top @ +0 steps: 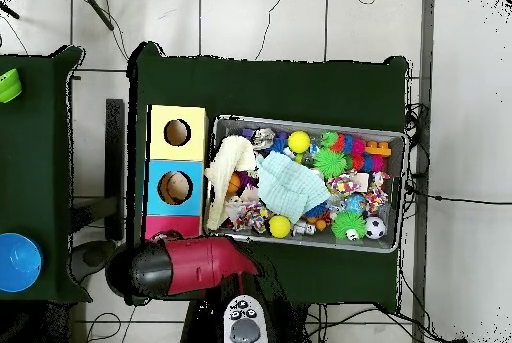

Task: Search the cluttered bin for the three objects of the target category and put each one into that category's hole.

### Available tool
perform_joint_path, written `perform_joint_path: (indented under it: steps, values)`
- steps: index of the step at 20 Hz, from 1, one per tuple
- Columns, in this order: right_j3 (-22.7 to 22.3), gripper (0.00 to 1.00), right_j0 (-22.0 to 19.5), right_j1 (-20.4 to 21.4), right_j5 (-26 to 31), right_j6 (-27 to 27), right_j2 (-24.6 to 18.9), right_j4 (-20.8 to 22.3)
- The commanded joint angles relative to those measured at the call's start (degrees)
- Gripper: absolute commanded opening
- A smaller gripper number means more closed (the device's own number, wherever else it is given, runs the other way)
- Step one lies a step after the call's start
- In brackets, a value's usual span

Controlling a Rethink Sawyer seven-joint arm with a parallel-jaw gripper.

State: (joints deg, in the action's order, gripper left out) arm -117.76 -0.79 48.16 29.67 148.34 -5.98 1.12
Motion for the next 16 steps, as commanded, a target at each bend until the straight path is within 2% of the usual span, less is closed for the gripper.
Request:
perform_joint_path:
  steps: [1, 16]
  values:
    - [-0.5, 0.0, -2.3, 7.2, 13.1, -2.7, 3.0, 3.7]
    - [-0.2, 0.0, -2.2, 5.4, 10.9, -0.8, 2.6, 5.0]
